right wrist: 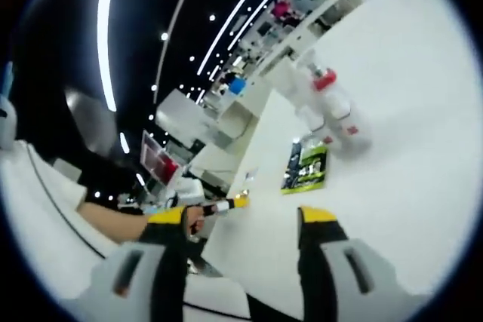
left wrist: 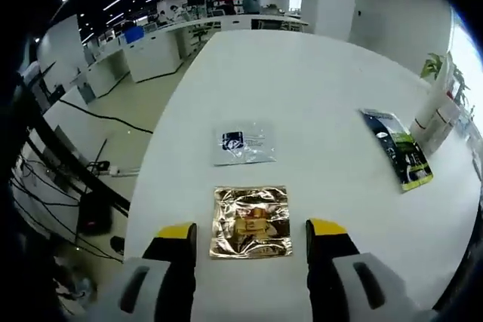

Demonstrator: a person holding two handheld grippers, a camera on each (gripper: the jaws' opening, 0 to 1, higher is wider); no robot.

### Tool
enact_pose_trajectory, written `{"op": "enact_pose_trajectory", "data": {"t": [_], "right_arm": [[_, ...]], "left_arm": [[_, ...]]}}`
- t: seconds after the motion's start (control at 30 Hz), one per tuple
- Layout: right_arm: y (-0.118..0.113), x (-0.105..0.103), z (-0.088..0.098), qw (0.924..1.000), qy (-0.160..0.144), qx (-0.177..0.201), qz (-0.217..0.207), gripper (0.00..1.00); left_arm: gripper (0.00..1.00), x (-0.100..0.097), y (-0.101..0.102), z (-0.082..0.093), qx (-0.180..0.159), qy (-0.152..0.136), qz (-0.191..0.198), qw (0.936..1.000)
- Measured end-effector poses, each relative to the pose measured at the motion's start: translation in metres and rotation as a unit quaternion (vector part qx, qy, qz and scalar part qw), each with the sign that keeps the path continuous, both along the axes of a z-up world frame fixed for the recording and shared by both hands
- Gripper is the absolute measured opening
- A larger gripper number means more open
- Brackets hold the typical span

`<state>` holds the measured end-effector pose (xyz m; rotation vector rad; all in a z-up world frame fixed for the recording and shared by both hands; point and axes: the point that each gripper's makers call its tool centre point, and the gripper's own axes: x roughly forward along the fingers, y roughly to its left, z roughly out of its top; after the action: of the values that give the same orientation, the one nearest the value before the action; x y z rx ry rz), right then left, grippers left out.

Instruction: Arrange the skincare products in the storage area until every visible bottle or jar stands upright without overlapping.

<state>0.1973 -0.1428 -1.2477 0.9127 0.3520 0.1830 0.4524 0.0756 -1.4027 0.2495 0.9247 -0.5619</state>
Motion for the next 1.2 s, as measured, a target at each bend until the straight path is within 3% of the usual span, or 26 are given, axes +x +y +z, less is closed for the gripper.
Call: {"op": "enact_pose_trajectory", "data": {"t": [0.13,0.2,0.33,0.4,0.57,0.7,0.83,0.93,1.03,1.13,1.2], "right_arm": [[0.008,-0.001,-0.005,0.9999,0.008,-0.005,0.010,0.56],[0.009,-0.003,-0.001,0.9998,0.003,-0.017,0.011,0.56],[0.005,-0.004,0.000,1.0000,-0.001,-0.006,-0.005,0.56],[0.006,-0.005,-0.003,1.0000,0.000,0.000,-0.003,0.56],[0.017,-0.005,-0.010,0.9991,0.017,-0.010,0.037,0.55],[0.014,0.000,0.001,0.9987,0.006,-0.022,0.045,0.55],[0.017,0.008,0.002,0.9987,0.000,-0.011,0.050,0.55],[0.028,0.014,-0.002,0.9971,0.006,-0.011,0.075,0.55],[0.034,0.020,0.005,0.9958,-0.005,-0.017,0.090,0.54],[0.035,0.025,0.011,0.9960,-0.013,-0.016,0.087,0.53],[0.036,0.030,0.016,0.9967,-0.022,0.009,0.078,0.51]], "left_arm": [[0.40,-0.001,-0.003,0.003,-0.002,0.003,-0.019,0.9998],[0.40,-0.001,-0.001,0.003,-0.001,0.004,-0.013,0.9999],[0.37,-0.002,-0.001,0.004,-0.003,0.004,-0.018,0.9998],[0.36,-0.007,-0.005,0.004,-0.001,0.014,-0.046,0.9988],[0.35,-0.011,-0.006,0.006,-0.005,0.020,-0.051,0.9985],[0.34,-0.017,-0.010,0.008,-0.012,0.024,-0.049,0.9984],[0.34,-0.020,-0.021,0.018,-0.038,0.010,-0.059,0.9975],[0.34,-0.030,-0.036,0.033,-0.079,0.001,-0.073,0.9942],[0.34,-0.052,-0.056,0.058,-0.136,0.002,-0.091,0.9865],[0.34,-0.069,-0.070,0.072,-0.157,-0.004,-0.111,0.9812],[0.34,-0.095,-0.087,0.090,-0.171,-0.012,-0.148,0.9739]]}}
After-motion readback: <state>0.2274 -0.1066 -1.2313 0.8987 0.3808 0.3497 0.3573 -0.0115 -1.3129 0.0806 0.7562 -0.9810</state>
